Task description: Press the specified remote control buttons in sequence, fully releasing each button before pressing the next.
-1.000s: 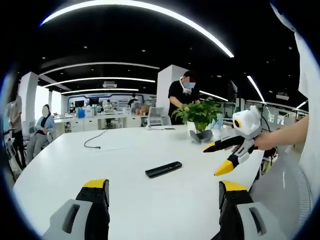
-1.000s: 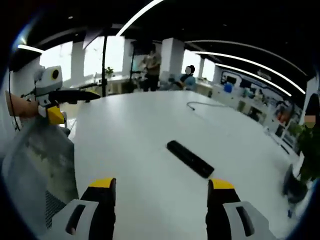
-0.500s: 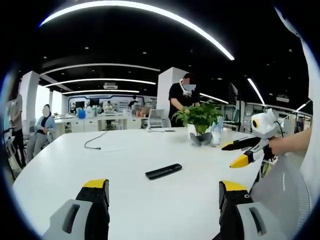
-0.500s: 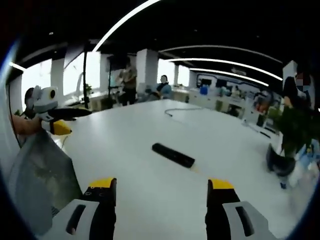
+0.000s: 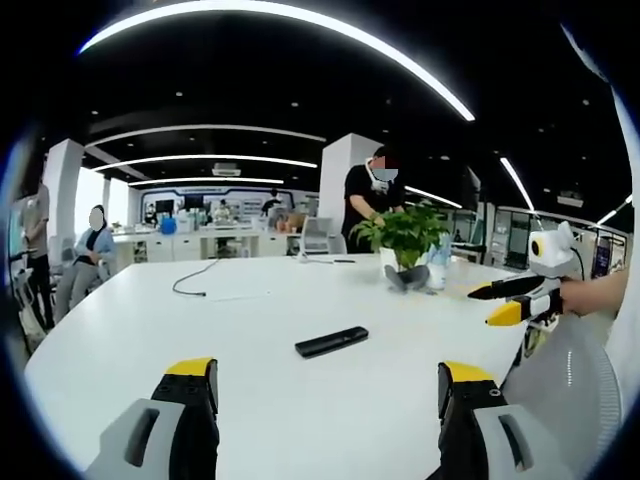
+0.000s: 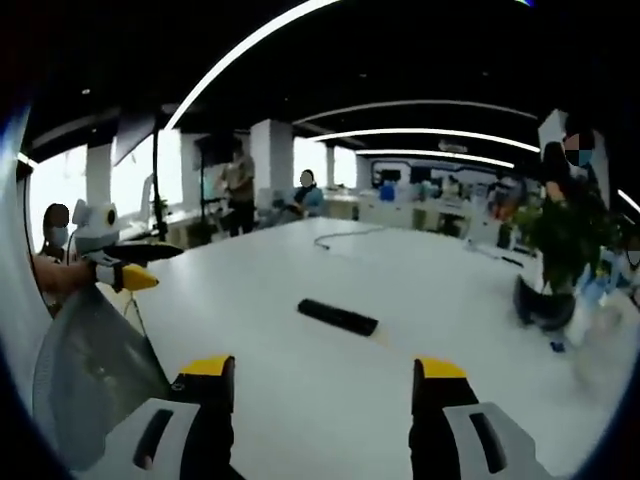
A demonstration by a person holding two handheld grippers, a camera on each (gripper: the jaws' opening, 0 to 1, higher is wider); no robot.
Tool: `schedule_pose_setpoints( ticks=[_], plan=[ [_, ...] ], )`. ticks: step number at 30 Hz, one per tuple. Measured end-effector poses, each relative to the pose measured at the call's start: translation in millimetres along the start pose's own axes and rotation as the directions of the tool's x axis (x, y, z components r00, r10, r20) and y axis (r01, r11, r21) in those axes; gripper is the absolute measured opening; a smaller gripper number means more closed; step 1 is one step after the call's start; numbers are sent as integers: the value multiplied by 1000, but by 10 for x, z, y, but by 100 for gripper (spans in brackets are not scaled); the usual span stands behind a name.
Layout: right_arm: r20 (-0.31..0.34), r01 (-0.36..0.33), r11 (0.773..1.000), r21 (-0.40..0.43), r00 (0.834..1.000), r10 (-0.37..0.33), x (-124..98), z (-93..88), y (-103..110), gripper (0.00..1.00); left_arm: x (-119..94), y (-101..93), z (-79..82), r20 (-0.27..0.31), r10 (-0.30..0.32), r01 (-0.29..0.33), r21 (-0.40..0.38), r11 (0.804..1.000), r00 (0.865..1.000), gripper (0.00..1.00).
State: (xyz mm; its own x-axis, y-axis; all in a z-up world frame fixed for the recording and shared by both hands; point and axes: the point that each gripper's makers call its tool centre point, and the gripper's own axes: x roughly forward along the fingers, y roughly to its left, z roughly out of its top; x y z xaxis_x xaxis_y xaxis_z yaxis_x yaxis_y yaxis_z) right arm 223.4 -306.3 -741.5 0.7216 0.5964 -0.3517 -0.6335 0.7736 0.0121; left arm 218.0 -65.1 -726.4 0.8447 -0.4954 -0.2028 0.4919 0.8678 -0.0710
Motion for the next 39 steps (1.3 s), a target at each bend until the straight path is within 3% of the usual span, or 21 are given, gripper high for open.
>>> schedule_pose_setpoints(
  ticks=[11, 20, 39],
  plan=[
    [32, -11, 1000, -12, 999, 11, 4, 75, 81, 71, 7, 31, -43, -23, 14, -14, -9, 1000, 1000, 95],
    [-7, -46, 999, -9, 999, 46, 71, -53, 104, 71, 8, 37, -61, -34, 17, -17, -1, 1000, 999, 95],
    [-23, -64, 998, 0, 998, 64, 77, -97, 121, 69, 11, 22, -57, -34, 13, -13, 6, 1000, 999, 94]
  ],
)
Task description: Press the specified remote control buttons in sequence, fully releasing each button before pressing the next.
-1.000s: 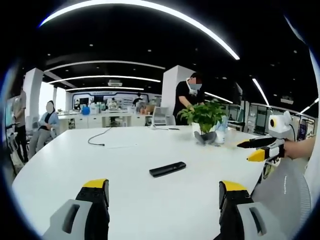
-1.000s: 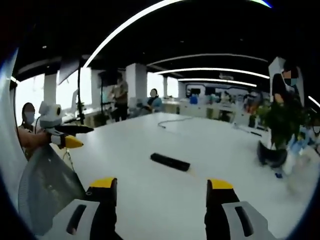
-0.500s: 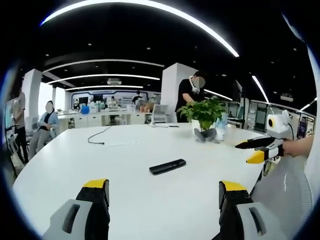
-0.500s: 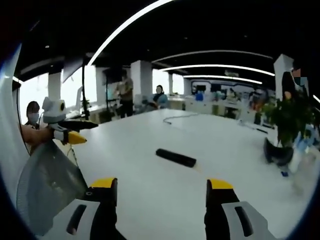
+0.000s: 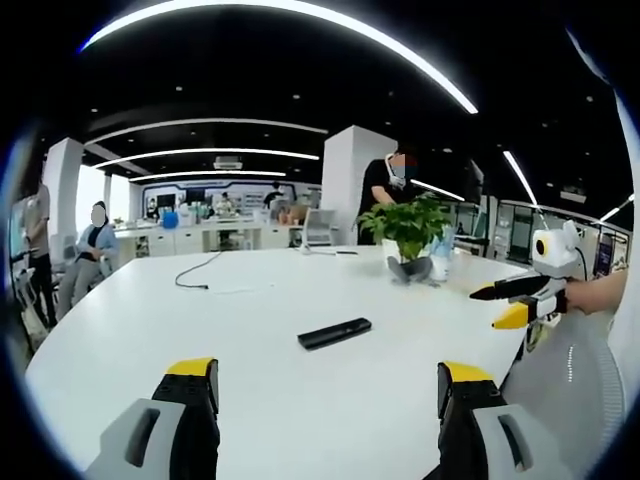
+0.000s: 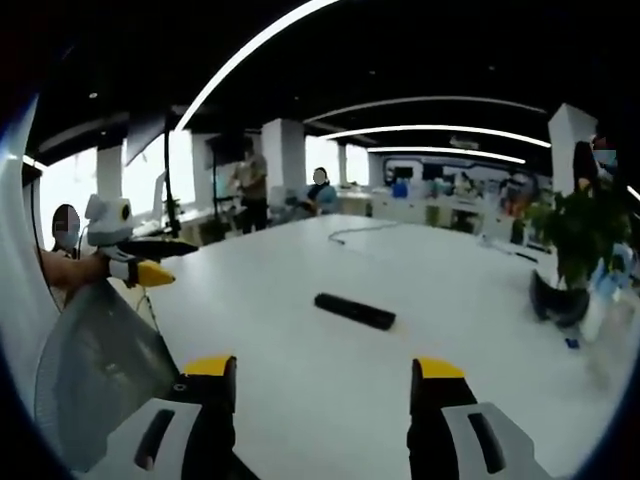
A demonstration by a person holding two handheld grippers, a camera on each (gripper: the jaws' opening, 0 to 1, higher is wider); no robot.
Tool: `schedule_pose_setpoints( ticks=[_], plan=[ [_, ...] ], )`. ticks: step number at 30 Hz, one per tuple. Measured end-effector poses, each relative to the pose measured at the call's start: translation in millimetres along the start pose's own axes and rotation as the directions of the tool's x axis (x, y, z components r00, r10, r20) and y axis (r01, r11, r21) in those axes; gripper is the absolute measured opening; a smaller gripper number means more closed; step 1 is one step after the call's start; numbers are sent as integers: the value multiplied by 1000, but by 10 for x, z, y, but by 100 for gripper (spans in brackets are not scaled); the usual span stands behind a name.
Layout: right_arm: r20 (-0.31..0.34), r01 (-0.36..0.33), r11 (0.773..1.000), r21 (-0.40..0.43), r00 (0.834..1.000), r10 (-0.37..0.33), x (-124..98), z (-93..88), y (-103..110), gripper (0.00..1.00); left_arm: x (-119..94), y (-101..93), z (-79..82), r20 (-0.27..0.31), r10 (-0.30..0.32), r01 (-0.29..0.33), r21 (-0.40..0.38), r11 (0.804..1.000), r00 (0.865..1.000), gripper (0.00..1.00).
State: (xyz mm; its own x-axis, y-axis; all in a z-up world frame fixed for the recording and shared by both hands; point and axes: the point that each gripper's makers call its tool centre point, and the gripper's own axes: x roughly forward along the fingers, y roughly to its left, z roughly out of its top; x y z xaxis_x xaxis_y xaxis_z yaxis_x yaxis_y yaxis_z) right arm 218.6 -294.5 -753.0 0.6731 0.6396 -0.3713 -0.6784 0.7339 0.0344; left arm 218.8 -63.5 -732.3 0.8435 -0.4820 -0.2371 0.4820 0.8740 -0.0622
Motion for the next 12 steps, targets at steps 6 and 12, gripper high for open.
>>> schedule_pose_setpoints(
  ticks=[6, 12],
  plan=[
    [1, 6, 1000, -4, 1000, -6, -7, 1, -4, 69, -23, 57, 35, 22, 27, -27, -8, 1000, 999, 94],
    [-3, 12, 1000, 7, 1000, -12, -7, -16, -16, 70, -29, 48, 43, 29, 21, -21, -8, 1000, 999, 94]
  ],
)
